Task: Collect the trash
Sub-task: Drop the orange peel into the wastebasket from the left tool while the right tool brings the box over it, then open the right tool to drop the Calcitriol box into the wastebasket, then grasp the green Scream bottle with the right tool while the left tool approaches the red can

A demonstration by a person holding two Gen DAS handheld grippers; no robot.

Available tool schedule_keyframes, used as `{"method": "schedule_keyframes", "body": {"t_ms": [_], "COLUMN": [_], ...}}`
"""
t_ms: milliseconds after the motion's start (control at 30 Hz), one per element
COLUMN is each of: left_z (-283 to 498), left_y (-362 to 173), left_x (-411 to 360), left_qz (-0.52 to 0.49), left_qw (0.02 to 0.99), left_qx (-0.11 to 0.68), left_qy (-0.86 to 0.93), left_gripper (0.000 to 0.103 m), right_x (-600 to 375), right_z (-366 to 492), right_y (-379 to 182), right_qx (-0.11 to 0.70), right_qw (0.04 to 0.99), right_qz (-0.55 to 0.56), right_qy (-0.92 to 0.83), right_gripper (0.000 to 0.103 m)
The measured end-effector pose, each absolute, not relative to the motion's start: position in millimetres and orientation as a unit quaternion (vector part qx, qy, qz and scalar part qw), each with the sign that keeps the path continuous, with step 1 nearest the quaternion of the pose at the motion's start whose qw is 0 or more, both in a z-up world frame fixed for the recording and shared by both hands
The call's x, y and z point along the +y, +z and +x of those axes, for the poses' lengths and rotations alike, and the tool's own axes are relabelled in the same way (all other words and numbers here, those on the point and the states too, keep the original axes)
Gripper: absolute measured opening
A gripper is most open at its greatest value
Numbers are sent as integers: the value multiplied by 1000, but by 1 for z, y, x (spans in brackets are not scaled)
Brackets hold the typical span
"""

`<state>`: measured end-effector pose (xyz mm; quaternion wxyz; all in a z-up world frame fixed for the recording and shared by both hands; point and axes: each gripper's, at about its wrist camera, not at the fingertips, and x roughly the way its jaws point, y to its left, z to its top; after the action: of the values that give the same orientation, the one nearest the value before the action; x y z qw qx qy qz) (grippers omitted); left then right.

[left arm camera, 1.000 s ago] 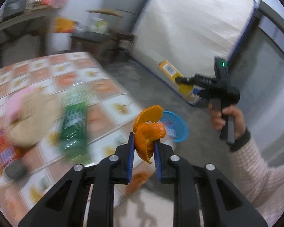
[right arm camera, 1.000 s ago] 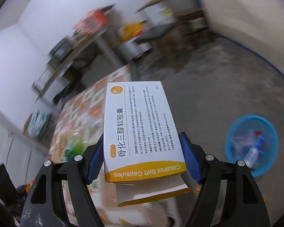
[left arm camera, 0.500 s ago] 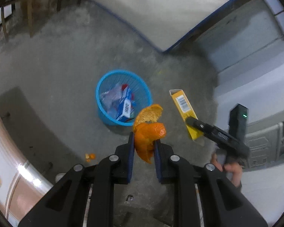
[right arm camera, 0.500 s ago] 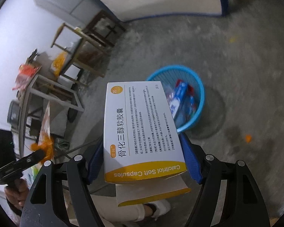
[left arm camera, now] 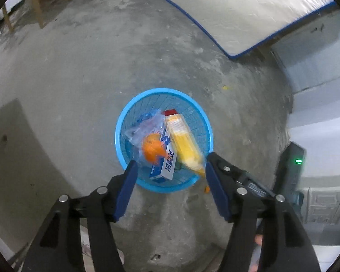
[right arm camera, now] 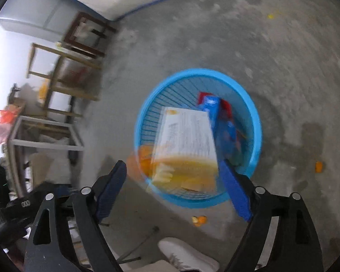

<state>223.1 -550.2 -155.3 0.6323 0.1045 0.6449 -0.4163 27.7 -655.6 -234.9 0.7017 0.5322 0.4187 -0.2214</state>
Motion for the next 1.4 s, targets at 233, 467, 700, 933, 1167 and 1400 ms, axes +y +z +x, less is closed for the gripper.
{"method": "schedule_keyframes", "body": {"t_ms": [233,467,700,933,1167,1400], "left_z": [227,208,163,114,97,100], "left_y": [-106,-12,49,57,45,24], "left_x": [-524,-472,-344,-188,-55,44], "left_qz": [78,65,48,28,-51,-132], "left_qw": [648,669,710,783,848,885], "left_qx": [620,562,492,416,385,372], "left_qy": [-436,-483,-501,-461,-360,-246], "left_gripper": [65,66,78,83,84,84], "right_x": [-643,-630,-593,-528,-426,-296], "right_z": [5,-16,-31,-7,72,168], "right_y": [-225,-192,-145,-91,-41,-25], "right_qx": [406,385,372,387,409,465], "right_qw": [708,735,779,814,826,791], "right_qz": [533,511,469,425,383,353], "right_qy": [-221,-224,-184,-82,65,183], "right_gripper": [80,80,80,83,86,89]}}
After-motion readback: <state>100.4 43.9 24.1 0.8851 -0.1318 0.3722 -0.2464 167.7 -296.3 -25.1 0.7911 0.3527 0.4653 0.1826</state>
